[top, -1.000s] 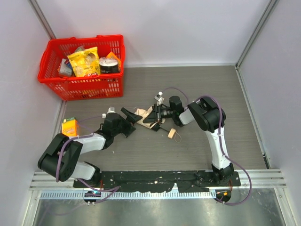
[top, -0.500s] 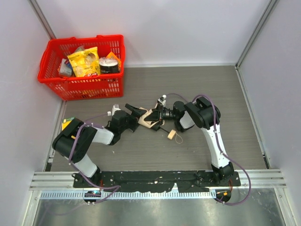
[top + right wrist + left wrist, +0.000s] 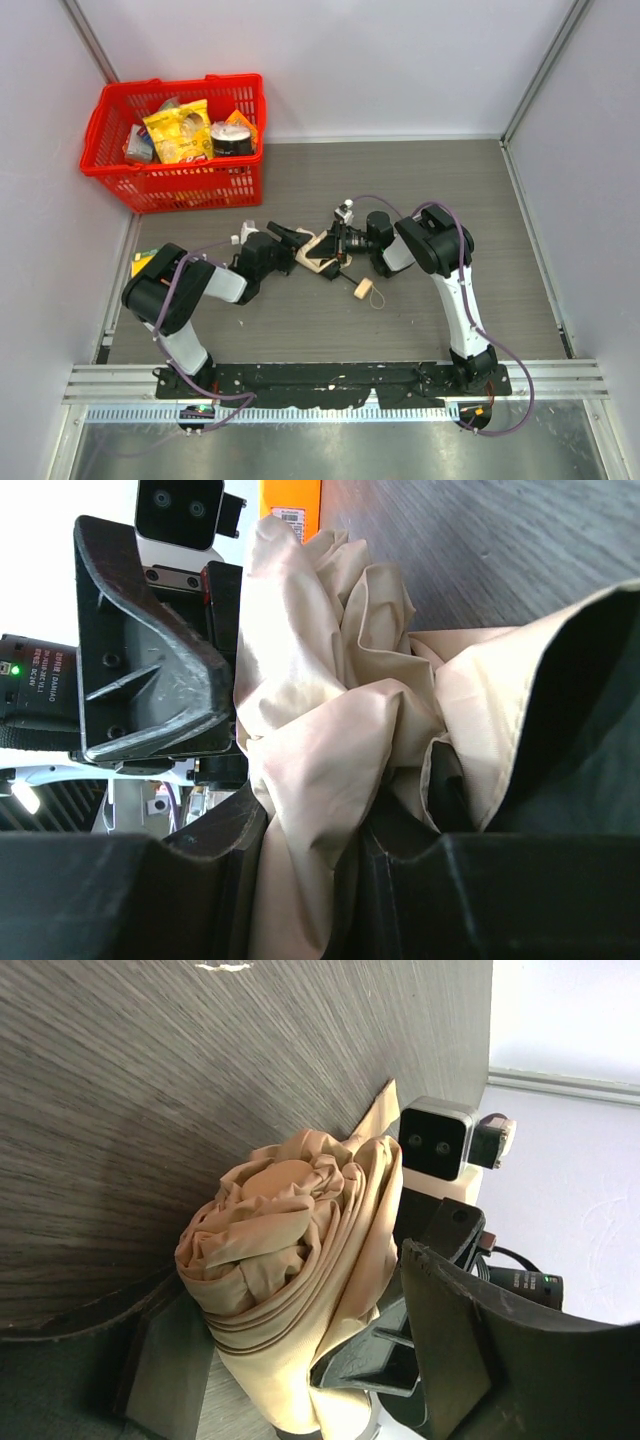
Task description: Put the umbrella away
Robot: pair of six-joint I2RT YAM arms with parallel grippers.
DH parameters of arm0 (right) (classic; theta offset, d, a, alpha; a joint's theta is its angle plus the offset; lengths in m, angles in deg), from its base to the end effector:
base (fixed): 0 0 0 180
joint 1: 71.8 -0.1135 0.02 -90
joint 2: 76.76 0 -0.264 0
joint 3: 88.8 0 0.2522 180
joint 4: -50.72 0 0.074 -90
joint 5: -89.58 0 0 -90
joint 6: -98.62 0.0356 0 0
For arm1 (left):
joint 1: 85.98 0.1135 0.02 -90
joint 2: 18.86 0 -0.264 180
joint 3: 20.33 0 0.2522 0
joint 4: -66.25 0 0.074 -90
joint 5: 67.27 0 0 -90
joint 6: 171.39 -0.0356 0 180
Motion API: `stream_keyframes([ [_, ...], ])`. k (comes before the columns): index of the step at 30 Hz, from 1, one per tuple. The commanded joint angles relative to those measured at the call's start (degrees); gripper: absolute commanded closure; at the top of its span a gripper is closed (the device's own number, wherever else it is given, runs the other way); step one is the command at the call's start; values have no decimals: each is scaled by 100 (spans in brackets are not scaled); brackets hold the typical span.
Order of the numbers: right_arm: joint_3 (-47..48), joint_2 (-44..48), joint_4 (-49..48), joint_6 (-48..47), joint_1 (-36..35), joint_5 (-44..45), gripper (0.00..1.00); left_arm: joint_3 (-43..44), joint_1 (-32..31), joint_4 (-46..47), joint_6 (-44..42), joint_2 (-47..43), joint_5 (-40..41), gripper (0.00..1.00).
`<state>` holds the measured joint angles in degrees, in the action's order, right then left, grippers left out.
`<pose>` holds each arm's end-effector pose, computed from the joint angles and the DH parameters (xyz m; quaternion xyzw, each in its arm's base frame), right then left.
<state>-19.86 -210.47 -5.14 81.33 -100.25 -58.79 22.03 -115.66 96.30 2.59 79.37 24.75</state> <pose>0.3386 0.2179 0.0618 -0.0437 0.7340 0.6737 0.0741 0.2595 -0.1464 0.1183 -0.3949 0.7495 -0.4364 0.3031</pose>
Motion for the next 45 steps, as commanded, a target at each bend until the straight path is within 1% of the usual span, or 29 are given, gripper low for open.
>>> stream_keyframes([
  [1, -156, 169, 205, 129, -433, -544, 99, 181, -21, -277, -462, 336, 387, 29],
  [5, -139, 319, 142, 288, -547, -553, 99, 216, -21, -250, -515, 398, 378, 37],
  [8, -165, 416, 195, 253, -574, -544, 99, 260, -21, -250, -672, 354, 369, 39],
  [10, -191, 477, 221, 262, -574, -518, 99, 321, -21, -355, -795, 310, 395, 34],
  [11, -200, 495, 204, 279, -574, -518, 99, 356, -21, -469, -848, 275, 404, 27],
  [12, -209, 530, 212, 279, -583, -518, 99, 374, -21, -514, -892, 266, 413, 24],
  [14, -209, 565, 291, 227, -592, -509, 99, 383, -12, -427, -910, 301, 396, 25],
  [17, -183, 592, 528, 51, -627, -509, 99, 418, -21, -111, -997, 415, 291, 38],
  [19, -209, 609, 581, -10, -627, -518, 99, 445, -13, -31, -1112, 433, 202, 42],
  [20, -200, 609, 616, -37, -618, -535, 99, 436, -12, 30, -1147, 407, 193, 48],
  [21, -200, 618, 739, -142, -610, -535, 99, 401, -21, 118, -1174, 398, 202, 61],
  [23, -157, 644, 1125, -448, -610, -526, 99, 357, -21, 32, -1200, 311, 289, 80],
  [25, -104, 714, 1757, -904, -610, -439, 99, 313, -21, -48, -1270, 188, 360, 94],
  [27, -25, 898, 2801, -1686, -609, -203, 99, 322, -13, -144, -1332, 135, 395, 100],
  [28, 176, 1004, 4224, -2699, -609, -10, 98, 304, -21, -180, -1350, 126, 404, 100],
  [29, 317, 1179, 5012, -3249, -609, 514, 86, 287, -21, -189, -1350, 108, 396, 100],
  [30, 675, 1276, 6604, -4281, -618, 928, 79, 252, -21, -189, -1332, 91, 404, 100],
  [31, 800, 1469, 7116, -4552, -636, 1559, 66, 208, -30, -189, -1306, 47, 439, 100],
  [32, 854, 1558, 7556, -4816, -627, 1809, 55, 164, -30, -206, -1280, 20, 474, 100],
  [33, 828, 1793, 7621, -4853, -601, 2073, 50, 120, -39, -276, -1253, -32, 509, 100],
  [34, 793, 1909, 7744, -4906, -601, 2197, 37, 120, -30, -459, -1218, -93, 545, 100],
  [35, 793, 2136, 7840, -4976, -618, 2485, 34, 120, -39, -609, -1209, -155, 545, 100],
  [36, 793, 2243, 7989, -5116, -618, 2601, 26, 111, -30, -706, -1200, -234, 554, 100],
  [39, 784, 2884, 8271, -5529, -836, 3541, 23, 198, -48, -1460, -1025, -480, 624, 100],
  [40, 784, 3190, 8281, -5757, -925, 4178, 23, 312, -39, -1933, -981, -550, 633, 100],
  [41, 749, 3367, 8211, -6011, -1196, 4550, 23, 426, -56, -2312, -963, -603, 676, 100],
  [43, 548, 3772, 7809, -6302, -1643, 5464, 22, 646, -65, -2946, -902, -656, 773, 100],
  [44, 416, 4026, 7624, -6391, -1942, 6146, 21, 716, -74, -3149, -867, -665, 817, 100],
  [45, 163, 4141, 7134, -6601, -2050, 6388, 21, 752, -83, -3264, -840, -648, 826, 100],
])
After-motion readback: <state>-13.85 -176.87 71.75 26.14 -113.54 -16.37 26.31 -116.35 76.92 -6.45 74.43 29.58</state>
